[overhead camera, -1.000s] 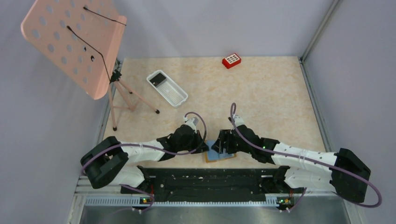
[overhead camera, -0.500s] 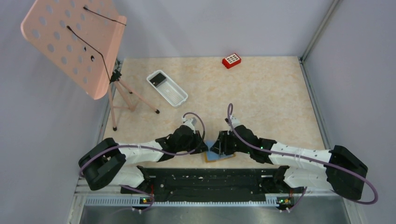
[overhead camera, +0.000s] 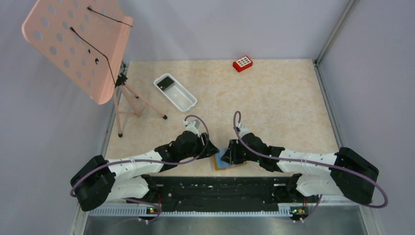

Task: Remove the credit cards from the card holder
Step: Remove the credit card from the card holder.

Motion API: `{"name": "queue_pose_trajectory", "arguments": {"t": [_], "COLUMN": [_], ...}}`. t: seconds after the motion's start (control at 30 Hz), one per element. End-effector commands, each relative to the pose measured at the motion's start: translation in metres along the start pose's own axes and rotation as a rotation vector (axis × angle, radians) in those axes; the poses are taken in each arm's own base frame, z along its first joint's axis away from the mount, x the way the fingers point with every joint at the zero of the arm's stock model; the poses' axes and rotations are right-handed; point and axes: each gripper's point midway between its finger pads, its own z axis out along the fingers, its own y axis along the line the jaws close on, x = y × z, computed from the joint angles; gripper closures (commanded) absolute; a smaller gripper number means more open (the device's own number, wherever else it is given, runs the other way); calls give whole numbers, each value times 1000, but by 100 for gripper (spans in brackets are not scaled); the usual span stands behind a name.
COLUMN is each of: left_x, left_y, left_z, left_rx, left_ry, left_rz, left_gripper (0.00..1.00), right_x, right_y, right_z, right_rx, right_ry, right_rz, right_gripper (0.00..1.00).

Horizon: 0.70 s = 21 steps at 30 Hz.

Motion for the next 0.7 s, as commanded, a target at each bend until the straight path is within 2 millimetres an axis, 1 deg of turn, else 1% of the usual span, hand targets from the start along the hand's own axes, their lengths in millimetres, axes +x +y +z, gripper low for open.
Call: {"name": "queue_pose_trajectory", "arguments": {"t": [0.0,0.2,0.37,0.4,0.43,0.57,0.67], "left_x": [-5,3,6,11,12,12,13], "left_y": [9,15,20,19,19,22,26], "left_z": [3,12,20,20,21,21,22], "left_rx": [-41,-44,-63,-50,-50,-61,-81], "left_ry": [-36,-3,8,33,35,32,41], "left_rz": [10,32,39,38,38,40,41], "left_gripper": [43,41,43,43,44,49,59], "right_x": [-2,2,2,1,1,-2,-8], "right_y": [9,0,0,0,1,4,1], "right_z": [6,8,7,7,6,2,-5], "right_rx": [-48,-13,-13,-14,-15,-16,14], "right_ry": [-11,-3,-5,-7,-8,-9,-29], "right_rz": [-20,-25,-25,-24,-23,-24,-37], "right_gripper": [72,73,73,73,73,71,62]}}
